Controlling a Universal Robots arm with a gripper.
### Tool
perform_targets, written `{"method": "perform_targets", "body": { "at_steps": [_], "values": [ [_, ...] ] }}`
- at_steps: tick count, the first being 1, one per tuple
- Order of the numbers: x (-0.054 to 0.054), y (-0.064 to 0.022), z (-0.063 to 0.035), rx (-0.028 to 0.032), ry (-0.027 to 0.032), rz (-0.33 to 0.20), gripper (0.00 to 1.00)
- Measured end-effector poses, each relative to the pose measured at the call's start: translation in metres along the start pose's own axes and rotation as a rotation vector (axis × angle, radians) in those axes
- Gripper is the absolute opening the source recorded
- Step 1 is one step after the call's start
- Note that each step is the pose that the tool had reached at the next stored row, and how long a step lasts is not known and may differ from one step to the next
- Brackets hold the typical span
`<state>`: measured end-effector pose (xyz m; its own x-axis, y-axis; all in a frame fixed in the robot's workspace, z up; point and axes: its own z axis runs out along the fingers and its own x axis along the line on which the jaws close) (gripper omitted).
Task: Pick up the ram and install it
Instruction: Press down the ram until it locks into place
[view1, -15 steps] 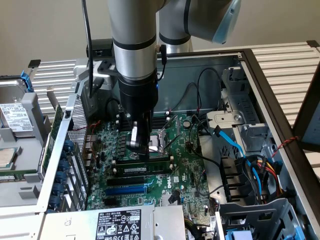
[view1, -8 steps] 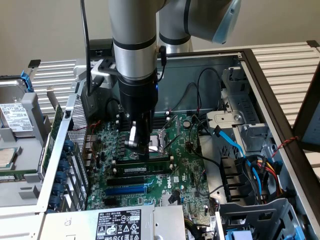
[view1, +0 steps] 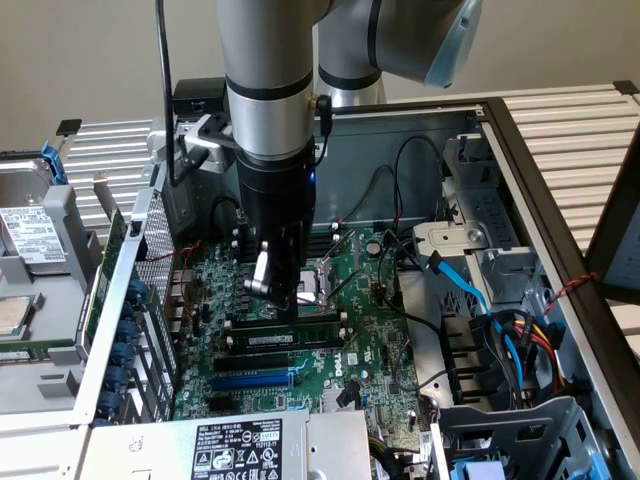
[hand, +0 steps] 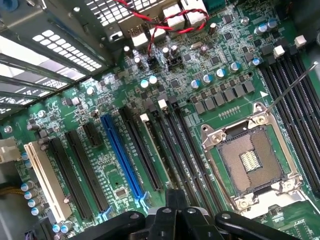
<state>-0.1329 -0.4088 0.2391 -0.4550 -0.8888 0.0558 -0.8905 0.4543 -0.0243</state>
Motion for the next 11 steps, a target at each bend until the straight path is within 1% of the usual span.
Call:
{"method": "perform_targets", "body": {
  "at_steps": [11],
  "values": [
    [0.0000, 0.0000, 0.0002, -0.0064, 0.0028, 0.115, 0.11]
  ]
}}
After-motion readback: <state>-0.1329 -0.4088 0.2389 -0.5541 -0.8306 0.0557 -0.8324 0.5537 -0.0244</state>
